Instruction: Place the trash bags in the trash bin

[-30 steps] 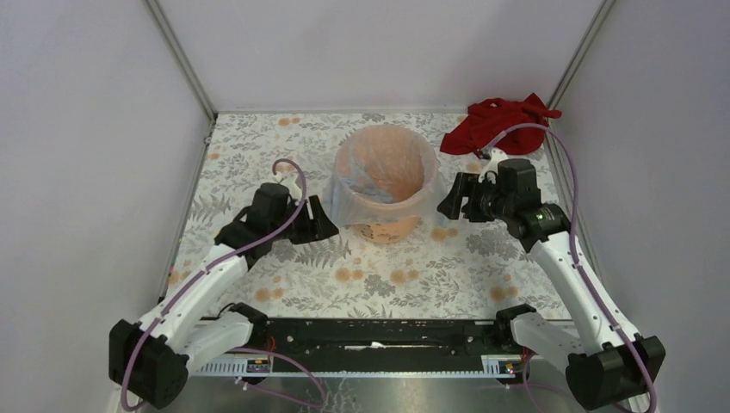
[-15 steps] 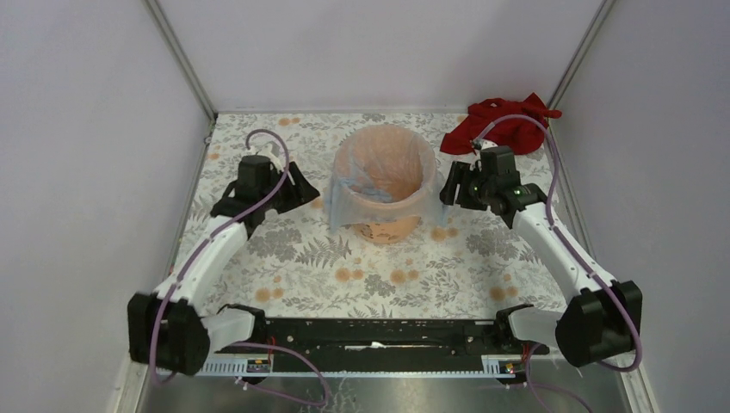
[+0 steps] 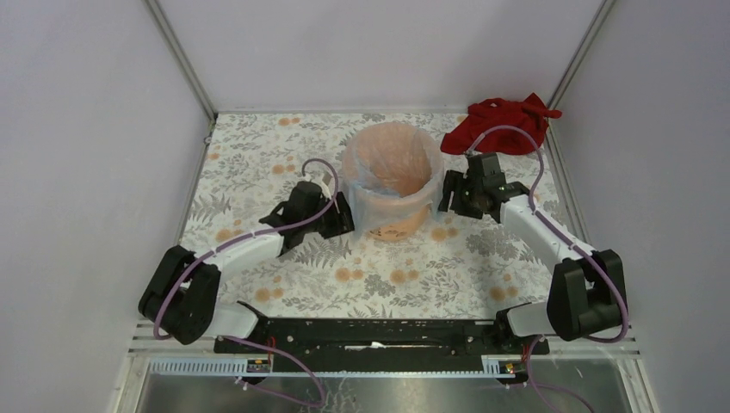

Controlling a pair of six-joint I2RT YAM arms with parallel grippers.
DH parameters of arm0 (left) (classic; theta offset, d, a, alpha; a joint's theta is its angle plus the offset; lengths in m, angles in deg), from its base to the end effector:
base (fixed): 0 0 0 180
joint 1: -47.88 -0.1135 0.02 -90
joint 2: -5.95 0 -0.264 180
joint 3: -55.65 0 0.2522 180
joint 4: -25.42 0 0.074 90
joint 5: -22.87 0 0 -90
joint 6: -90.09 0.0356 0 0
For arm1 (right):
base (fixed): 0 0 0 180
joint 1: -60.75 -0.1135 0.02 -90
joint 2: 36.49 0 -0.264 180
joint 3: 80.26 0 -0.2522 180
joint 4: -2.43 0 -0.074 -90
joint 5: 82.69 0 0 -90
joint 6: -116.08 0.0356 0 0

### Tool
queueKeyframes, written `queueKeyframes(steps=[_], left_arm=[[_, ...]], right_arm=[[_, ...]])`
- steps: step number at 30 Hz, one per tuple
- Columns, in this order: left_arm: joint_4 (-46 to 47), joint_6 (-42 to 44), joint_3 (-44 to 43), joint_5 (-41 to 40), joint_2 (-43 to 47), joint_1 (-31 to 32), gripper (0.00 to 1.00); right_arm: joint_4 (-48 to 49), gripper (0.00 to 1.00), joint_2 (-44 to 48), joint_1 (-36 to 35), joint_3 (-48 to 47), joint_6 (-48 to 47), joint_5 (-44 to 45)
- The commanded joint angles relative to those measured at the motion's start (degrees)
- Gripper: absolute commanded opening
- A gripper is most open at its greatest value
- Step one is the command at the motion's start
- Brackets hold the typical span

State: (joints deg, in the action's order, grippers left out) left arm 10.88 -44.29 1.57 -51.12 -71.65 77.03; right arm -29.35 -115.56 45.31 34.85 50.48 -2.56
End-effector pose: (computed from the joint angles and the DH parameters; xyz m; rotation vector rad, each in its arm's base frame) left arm 0.2395 -0.1448 0.2040 -0.1548 2.3968 -0.9685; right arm 0.2782 0.0832 0.2325 0.1049 2.4220 0.5305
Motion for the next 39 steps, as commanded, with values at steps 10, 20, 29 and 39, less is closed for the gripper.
queueKeyframes(steps=[10, 20, 29, 39], left_arm=[[-0.4, -1.8, 3.6, -5.1, 8.2, 6.3, 0.66], [-5.7, 2.3, 2.4, -4.4, 16.8, -3.6, 0.75], [6.8, -1.5, 4.0, 1.0, 4.8, -3.1, 0.65], [11.8, -3.7, 7.0, -0.3, 2.0, -0.3, 0.63]], right_arm=[[-19.2, 0.93, 7.9, -2.2, -33.5, -14.5, 18.9], [-20.8, 0.61, -16.6, -17.0, -55.0, -12.8, 5.8], [-16.9, 0.26, -29.0, -23.5, -49.8, -7.5, 21.7], [2.1, 0.49, -28.9, -26.7, -44.9, 2.7, 2.6]])
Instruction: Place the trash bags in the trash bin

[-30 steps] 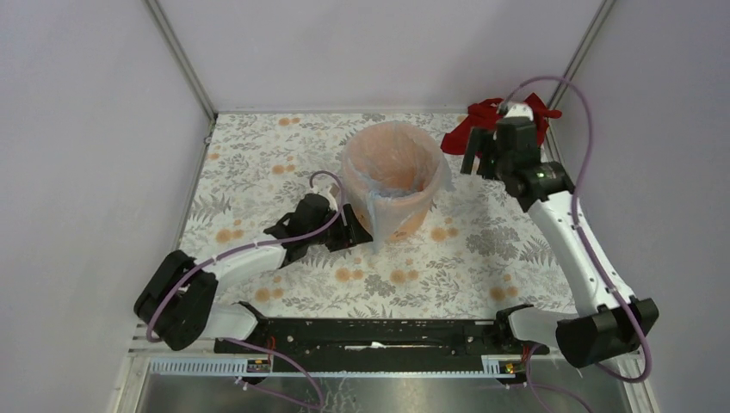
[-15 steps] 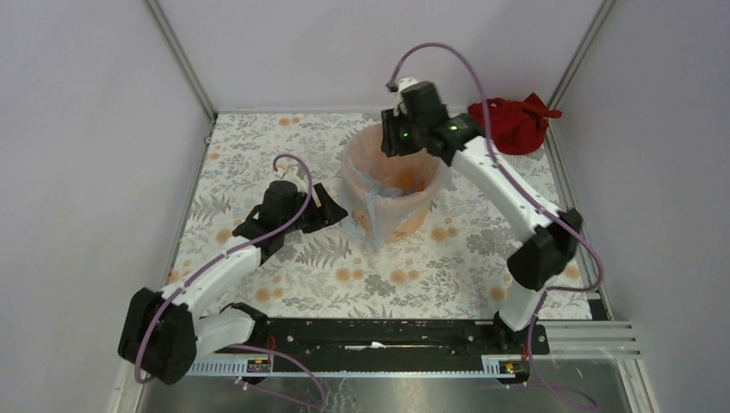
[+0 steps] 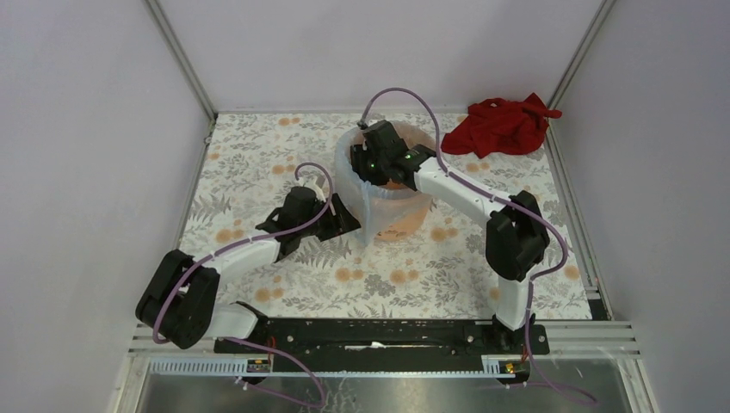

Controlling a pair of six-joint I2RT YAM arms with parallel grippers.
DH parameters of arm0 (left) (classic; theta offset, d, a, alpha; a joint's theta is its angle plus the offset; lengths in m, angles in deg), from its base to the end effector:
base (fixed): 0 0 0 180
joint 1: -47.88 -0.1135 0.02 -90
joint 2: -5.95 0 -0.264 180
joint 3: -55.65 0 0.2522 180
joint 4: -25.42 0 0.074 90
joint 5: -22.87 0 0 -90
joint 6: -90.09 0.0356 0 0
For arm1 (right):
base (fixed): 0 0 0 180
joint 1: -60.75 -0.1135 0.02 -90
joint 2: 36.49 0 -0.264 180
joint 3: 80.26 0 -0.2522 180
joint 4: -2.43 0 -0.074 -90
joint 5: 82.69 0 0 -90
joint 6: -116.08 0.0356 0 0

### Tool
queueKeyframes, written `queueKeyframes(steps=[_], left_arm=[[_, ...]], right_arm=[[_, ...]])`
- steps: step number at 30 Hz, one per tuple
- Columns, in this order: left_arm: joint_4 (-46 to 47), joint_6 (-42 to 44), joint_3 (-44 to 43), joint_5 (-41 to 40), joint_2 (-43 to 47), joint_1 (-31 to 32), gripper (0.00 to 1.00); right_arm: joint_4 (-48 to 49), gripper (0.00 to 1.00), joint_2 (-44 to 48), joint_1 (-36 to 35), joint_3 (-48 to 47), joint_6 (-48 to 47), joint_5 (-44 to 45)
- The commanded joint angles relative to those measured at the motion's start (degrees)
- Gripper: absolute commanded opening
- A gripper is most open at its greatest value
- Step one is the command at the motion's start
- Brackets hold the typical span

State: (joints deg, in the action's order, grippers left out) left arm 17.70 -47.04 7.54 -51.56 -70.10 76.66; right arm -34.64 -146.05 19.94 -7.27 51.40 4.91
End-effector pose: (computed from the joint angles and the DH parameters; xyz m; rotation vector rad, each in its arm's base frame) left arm 0.2295 -0.1370 0.1884 -0.2128 2.3565 -0.9995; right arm 0.3356 0.2918 0.2812 -0.3393 2.3231 0.6437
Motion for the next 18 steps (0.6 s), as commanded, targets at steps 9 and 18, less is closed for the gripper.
queueKeyframes(steps=[9, 18], left_arm=[[4.2, 0.5, 2.3, -0.1, 1.0, 0.0, 0.63], [7.5, 0.5, 5.9, -3.4, -4.8, -0.1, 0.41]], right_arm=[[-5.5, 0.75, 6.8, 0.0, 0.3, -11.8, 19.0], [2.1, 0.62, 2.1, 3.8, -1.4, -20.3, 25.7]])
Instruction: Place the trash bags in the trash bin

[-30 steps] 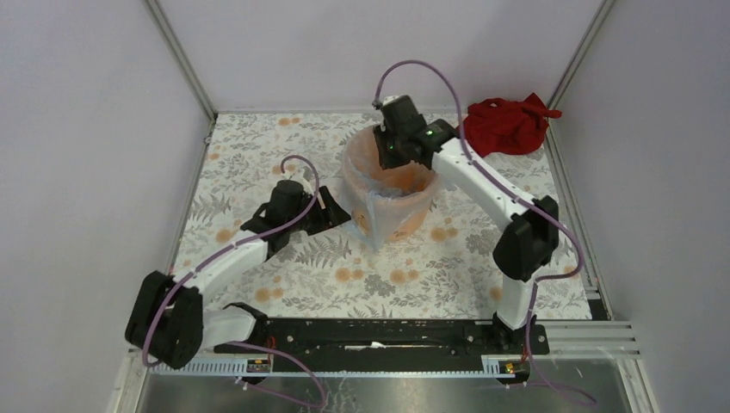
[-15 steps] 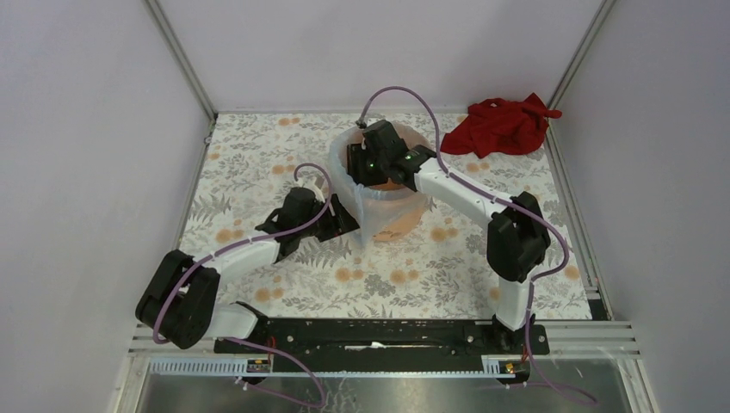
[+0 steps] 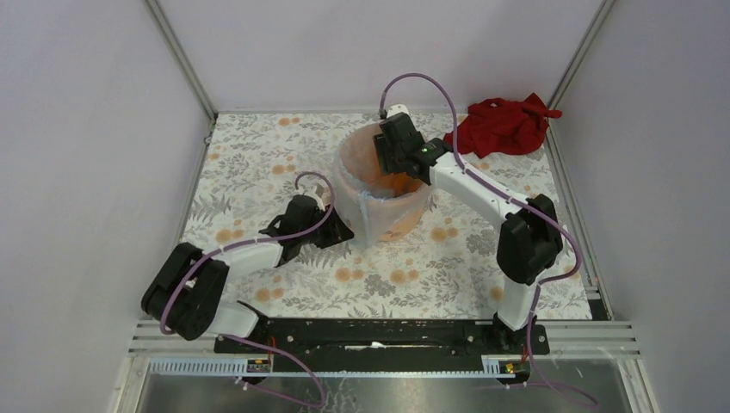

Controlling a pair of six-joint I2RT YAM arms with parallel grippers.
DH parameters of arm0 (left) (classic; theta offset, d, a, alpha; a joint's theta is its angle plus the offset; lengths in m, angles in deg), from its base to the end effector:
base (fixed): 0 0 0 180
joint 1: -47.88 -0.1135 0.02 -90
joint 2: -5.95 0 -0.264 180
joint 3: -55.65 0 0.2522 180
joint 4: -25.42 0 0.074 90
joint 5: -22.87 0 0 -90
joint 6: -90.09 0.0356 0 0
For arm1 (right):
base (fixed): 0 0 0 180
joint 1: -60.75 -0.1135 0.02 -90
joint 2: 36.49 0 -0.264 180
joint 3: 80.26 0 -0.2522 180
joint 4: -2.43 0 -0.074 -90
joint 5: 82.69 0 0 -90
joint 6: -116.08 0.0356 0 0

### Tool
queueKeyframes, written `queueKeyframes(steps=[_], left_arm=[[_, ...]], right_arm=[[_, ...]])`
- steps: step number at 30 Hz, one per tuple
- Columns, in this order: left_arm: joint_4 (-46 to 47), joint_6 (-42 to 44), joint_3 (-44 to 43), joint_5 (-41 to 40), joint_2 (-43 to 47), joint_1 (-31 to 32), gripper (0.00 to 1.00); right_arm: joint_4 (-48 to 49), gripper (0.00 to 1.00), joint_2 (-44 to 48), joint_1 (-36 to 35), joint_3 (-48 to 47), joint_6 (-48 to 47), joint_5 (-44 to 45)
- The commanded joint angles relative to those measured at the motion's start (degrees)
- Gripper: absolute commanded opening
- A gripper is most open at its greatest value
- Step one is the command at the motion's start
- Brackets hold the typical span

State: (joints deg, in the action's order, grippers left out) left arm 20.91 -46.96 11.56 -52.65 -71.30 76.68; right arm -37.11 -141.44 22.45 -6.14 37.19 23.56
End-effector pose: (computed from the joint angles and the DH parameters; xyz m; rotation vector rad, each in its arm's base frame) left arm 0.2224 -0.1324 0.1668 -0.2320 2.3861 -0.9623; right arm 0.3396 0.2555 0.3052 -0.3723 2.1862 0.1580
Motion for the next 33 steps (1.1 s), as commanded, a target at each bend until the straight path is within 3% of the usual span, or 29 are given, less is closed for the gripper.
queueKeyframes(steps=[1, 3, 11, 19, 22, 26, 30, 33], left_arm=[[4.9, 0.1, 2.2, -2.3, -4.7, -0.2, 0.39], [5.8, -0.2, 2.9, -2.6, -6.0, -0.2, 0.34], [4.8, 0.0, 4.1, -2.5, -3.9, -0.1, 0.37], [3.0, 0.5, 1.8, 1.2, -0.5, 0.0, 0.45], [3.8, 0.3, 1.0, 1.4, -1.6, 0.4, 0.44], [4.1, 0.4, 0.1, 1.0, -3.0, 0.4, 0.44], [3.7, 0.9, 0.4, -0.2, -2.6, 0.3, 0.44], [3.5, 1.0, 0.8, -0.3, -1.9, 0.4, 0.44]], right_arm=[[5.6, 0.6, -3.2, 1.4, -2.8, -6.7, 7.8], [6.2, 0.59, -4.3, 1.5, -4.1, -6.8, 7.8], [3.0, 0.59, -4.3, 1.4, -7.0, -4.3, 2.9], [5.3, 0.73, 1.8, -0.4, 6.3, 2.7, -4.9], [4.3, 0.75, -2.6, -1.2, 3.0, 2.7, -6.7], [6.0, 0.78, -7.4, -2.2, -2.5, 5.7, -15.4], [13.6, 0.84, -7.8, -2.1, -0.7, 11.4, -25.0], [14.9, 0.89, -6.0, -1.6, 1.2, 10.5, -23.5]])
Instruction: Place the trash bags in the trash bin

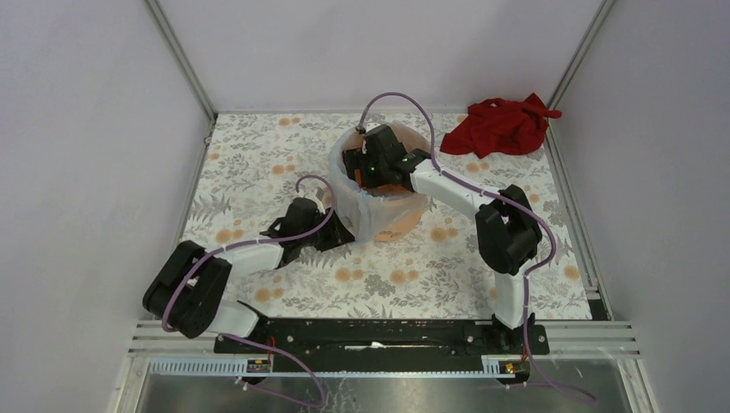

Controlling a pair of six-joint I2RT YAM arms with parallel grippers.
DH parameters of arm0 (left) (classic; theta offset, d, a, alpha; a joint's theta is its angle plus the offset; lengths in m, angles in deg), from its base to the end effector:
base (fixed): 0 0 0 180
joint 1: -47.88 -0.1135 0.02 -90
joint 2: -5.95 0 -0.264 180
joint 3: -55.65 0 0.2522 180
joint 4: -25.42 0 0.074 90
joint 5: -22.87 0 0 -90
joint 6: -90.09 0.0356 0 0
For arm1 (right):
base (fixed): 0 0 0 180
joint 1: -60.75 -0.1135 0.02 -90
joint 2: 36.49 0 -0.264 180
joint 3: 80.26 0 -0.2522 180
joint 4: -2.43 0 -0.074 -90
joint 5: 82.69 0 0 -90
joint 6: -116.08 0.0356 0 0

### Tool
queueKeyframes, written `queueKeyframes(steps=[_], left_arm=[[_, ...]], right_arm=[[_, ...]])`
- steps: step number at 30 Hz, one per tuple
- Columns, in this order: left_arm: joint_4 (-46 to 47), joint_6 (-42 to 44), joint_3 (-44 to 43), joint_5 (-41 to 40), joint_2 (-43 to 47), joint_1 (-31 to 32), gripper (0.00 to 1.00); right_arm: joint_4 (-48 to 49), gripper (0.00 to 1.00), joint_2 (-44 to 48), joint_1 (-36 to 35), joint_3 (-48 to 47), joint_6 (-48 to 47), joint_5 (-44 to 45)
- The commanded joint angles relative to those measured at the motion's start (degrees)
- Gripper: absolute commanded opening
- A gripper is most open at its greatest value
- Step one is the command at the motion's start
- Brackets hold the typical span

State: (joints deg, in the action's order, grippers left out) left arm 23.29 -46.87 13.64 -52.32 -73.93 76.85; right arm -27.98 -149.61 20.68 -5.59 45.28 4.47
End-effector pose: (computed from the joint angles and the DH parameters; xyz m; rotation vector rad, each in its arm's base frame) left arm 0.2193 -0.1318 0.1489 -0.2351 2.4294 -0.9485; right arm 0.3506 0.2972 0.2544 -0.4455 2.2656 0.6041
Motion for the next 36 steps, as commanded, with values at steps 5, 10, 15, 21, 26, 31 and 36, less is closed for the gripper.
queueKeyframes(steps=[5, 10, 15, 21, 26, 31, 36], left_arm=[[1.2, 0.9, -0.5, -0.6, 0.8, 0.2, 0.44], [1.5, 1.0, -0.3, -0.1, 0.6, 0.2, 0.44], [1.5, 0.7, -0.1, 0.1, 0.9, 0.2, 0.44], [1.3, 0.8, -0.4, -0.4, 0.8, 0.2, 0.44], [1.3, 1.1, -0.6, 0.0, -0.1, 0.2, 0.44], [1.9, 0.9, -0.5, 0.4, -0.5, 0.2, 0.44], [2.5, 0.6, -0.5, 1.0, -0.7, 0.2, 0.44]], right_arm=[[-4.5, 0.96, 4.1, 0.5, 0.3, -6.3, 13.5], [-5.3, 1.0, 5.3, 3.0, 4.1, -11.0, 24.3], [-6.3, 1.0, -1.0, 3.8, -2.2, -13.8, 28.2], [-4.1, 1.0, -4.1, 0.0, -1.0, -6.7, 18.4], [-4.1, 1.0, 0.1, -0.2, -0.8, -7.5, 16.3], [-11.1, 1.0, 3.3, 1.1, -5.7, -12.7, 18.6], [-12.2, 1.0, 5.6, 1.7, -1.1, -16.1, 17.5]])
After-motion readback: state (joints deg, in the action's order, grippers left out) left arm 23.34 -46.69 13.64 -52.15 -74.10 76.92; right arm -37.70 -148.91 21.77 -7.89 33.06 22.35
